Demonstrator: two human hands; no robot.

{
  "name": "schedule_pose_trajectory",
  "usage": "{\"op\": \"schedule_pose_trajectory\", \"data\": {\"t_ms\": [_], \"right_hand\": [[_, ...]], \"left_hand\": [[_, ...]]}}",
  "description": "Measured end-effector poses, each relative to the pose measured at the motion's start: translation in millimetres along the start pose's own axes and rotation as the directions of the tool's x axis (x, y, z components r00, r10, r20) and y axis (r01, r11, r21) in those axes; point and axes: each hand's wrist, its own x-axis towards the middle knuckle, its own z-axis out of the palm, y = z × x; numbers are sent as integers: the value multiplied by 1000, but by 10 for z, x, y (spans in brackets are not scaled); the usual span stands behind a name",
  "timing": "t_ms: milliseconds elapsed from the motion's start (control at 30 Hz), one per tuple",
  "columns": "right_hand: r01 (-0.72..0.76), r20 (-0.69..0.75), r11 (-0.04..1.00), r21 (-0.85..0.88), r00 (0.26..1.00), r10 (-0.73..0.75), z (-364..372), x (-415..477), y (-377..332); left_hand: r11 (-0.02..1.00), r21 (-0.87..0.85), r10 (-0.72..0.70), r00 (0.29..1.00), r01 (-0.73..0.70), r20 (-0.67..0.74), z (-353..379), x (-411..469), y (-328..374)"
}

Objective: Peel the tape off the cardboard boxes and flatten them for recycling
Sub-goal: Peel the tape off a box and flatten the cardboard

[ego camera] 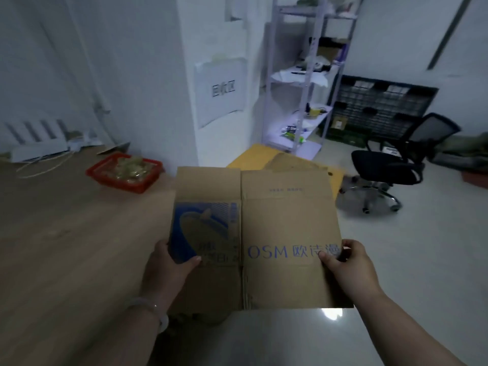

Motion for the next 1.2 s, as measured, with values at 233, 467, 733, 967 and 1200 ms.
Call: {"op": "schedule_pose_trajectory", "data": {"t_ms": [233,467,733,967,1200], "right_hand": [[-15,-148,1000,-26,989,11,-1268,779,579],[-71,-236,997,-31,970,61,-1914,1317,1010],[-102,-253,994,-37,963,89,-1978,2308,1235],[-75,-191,996,-57,980,62,-1898,3489,1052],[-40,-133,999,-23,990,37,-1746,4481,935]], "left_hand": [[992,-83,109,987,-99,121,1396,-91,1031],[981,-80,193,957,-179,218,2268,-14,1639],[979,-62,204,949,-195,241,3067,526,2119],[991,-83,119,956,-100,270,3573,1260,2580],[994,-13,106,985,-105,136,3973,1868,2928]]}}
